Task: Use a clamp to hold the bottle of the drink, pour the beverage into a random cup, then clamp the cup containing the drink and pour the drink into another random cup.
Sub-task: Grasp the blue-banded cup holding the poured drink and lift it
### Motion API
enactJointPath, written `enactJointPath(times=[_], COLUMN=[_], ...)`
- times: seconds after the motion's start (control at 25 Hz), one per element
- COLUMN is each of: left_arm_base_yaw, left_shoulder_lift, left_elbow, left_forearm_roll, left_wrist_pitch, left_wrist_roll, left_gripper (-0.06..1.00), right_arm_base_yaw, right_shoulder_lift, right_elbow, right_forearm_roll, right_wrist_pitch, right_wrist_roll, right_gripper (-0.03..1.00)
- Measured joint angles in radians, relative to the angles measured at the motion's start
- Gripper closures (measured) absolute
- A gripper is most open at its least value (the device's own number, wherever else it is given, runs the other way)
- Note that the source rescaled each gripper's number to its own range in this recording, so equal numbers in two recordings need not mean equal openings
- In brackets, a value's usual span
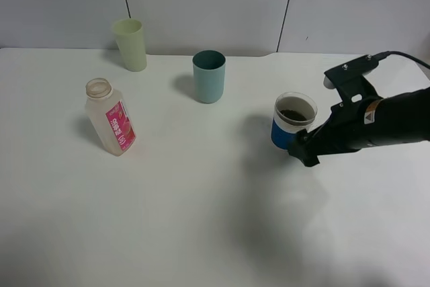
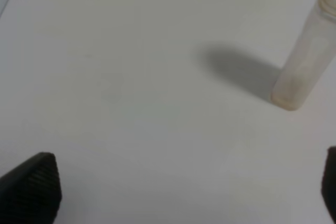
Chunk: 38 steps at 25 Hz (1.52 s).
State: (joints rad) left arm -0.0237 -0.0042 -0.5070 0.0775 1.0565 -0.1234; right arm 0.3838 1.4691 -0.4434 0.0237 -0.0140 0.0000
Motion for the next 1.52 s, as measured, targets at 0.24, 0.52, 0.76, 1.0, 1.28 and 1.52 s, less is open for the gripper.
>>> enactJointPath(times=[0.24,0.52,0.76,1.0,1.28,1.52], left_arm_base_yaw=[0.0,0.0,0.0,0.0,0.0,0.0], left_shoulder_lift=[0.0,0.0,0.0,0.0,0.0,0.0], left_elbow=[0.0,0.0,0.0,0.0,0.0,0.0], left_forearm_roll=[0.0,0.0,0.0,0.0,0.0,0.0], left_wrist_pitch=[0.0,0.0,0.0,0.0,0.0,0.0], left_wrist_roll=[0.0,0.0,0.0,0.0,0.0,0.0], left_gripper=[-0.06,-0.06,-0.06,-0.06,-0.06,-0.06], right_arm_base_yaw=[0.0,0.0,0.0,0.0,0.0,0.0], right_shoulder_lift=[0.041,0.188,0.328,0.417,0.513,0.562], right_elbow=[0.146,0.198,0.201,0.201,0.201,0.189], right_forearm_roll=[-0.037,0.024,0.091,0.095,0.053,0.05], right_wrist_pitch=[-0.301,-0.578,-0.806,-0.995,-1.172,-1.191], right_wrist_roll=[0.008,-0.044,-0.16,-0.173,-0.185,-0.196], right_gripper=[-0.03,-0.03,-0.03,-0.03,-0.03,-0.03])
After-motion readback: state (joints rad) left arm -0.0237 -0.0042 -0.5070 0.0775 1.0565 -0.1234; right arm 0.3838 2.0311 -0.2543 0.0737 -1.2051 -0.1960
